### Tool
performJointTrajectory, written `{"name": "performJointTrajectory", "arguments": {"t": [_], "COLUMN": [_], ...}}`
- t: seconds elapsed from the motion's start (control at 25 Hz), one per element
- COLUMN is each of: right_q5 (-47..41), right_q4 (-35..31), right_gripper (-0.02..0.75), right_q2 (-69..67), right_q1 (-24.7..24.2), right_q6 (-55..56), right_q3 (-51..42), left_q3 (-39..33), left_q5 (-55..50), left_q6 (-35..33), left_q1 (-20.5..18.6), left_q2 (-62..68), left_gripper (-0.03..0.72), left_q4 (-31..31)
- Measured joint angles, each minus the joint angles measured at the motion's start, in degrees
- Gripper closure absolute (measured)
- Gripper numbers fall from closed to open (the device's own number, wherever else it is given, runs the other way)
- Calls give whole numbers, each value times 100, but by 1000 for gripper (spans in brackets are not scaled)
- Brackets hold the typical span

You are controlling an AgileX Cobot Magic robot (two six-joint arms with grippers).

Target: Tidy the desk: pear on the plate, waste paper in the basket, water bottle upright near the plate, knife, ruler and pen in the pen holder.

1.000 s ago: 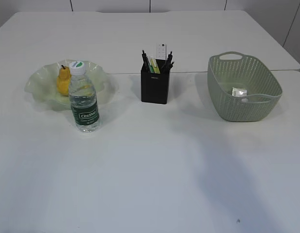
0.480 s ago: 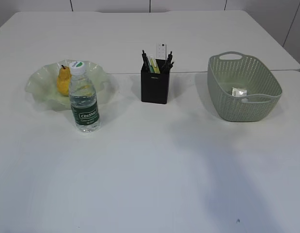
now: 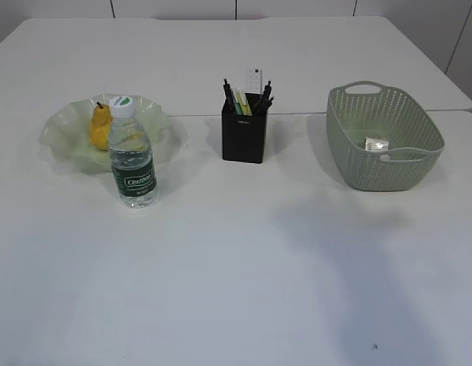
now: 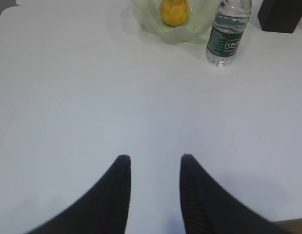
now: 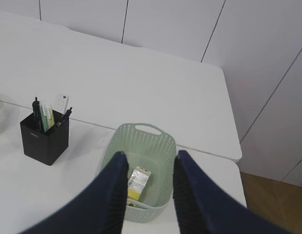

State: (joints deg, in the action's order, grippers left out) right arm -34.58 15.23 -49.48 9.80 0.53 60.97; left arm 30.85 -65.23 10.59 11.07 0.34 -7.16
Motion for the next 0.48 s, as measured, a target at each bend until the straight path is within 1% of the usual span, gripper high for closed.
{"name": "performJointTrajectory", "arguments": {"t": [0.12, 0.2, 0.48], "right_q5": [-51, -93, -338], "right_q4": [10, 10, 10], "right_gripper": [494, 494, 494], "right_q2": [0, 0, 0], "right_q1": [0, 0, 0], "right_q6": [60, 75, 94], "right_q3": [0, 0, 0], "left_q3": [0, 0, 0], "left_q5": [0, 0, 0], "left_q6": [0, 166, 0], "left_q1": [0, 0, 0], "left_q2": [0, 0, 0], "left_gripper": [449, 449, 449], "left_q4": [0, 13, 2]}}
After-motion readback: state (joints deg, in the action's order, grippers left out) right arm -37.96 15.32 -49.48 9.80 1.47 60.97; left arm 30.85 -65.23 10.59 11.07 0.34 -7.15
